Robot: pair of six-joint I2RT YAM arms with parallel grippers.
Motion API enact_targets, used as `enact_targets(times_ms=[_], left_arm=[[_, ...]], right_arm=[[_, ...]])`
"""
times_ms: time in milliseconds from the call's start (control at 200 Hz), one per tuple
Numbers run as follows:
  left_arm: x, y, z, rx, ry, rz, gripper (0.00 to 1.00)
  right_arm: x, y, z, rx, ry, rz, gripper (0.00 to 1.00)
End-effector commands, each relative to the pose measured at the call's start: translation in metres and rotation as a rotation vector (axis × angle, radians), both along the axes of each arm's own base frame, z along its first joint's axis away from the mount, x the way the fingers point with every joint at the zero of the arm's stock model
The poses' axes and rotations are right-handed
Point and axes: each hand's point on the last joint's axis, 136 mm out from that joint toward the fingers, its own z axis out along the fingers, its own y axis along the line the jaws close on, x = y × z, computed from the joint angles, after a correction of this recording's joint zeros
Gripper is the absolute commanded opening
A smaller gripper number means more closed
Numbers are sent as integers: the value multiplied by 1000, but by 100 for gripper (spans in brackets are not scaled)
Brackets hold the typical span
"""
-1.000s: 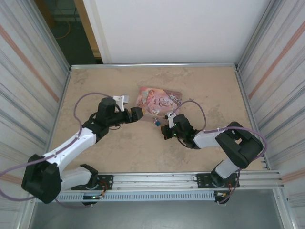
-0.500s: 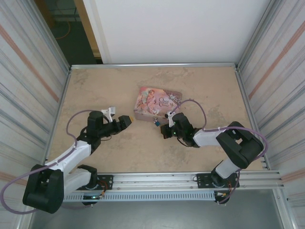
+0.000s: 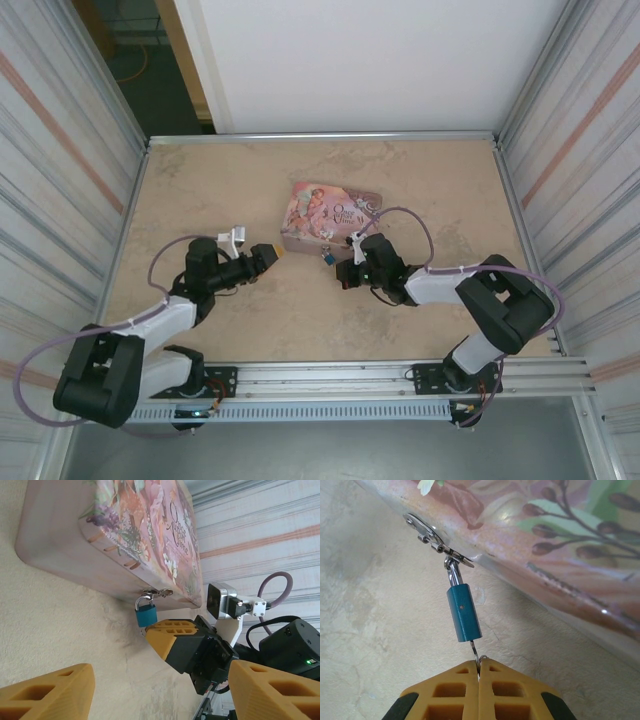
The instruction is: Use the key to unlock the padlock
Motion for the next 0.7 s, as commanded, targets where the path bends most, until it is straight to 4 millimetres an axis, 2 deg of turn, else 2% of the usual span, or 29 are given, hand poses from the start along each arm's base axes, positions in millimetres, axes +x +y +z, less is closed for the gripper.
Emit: enact_targets(times_ms=[0,291,696], left_arm=[[1,-5,11,-59,-44,-30,70],[8,-20,7,-89,-34,-73,61],[19,-67,-11,-137,-6,-138,55]], right_arm=[[2,4,15,34,20,-8,0],[2,9,18,58,53,-11,0],[-3,10,22,89,112,-33,0]])
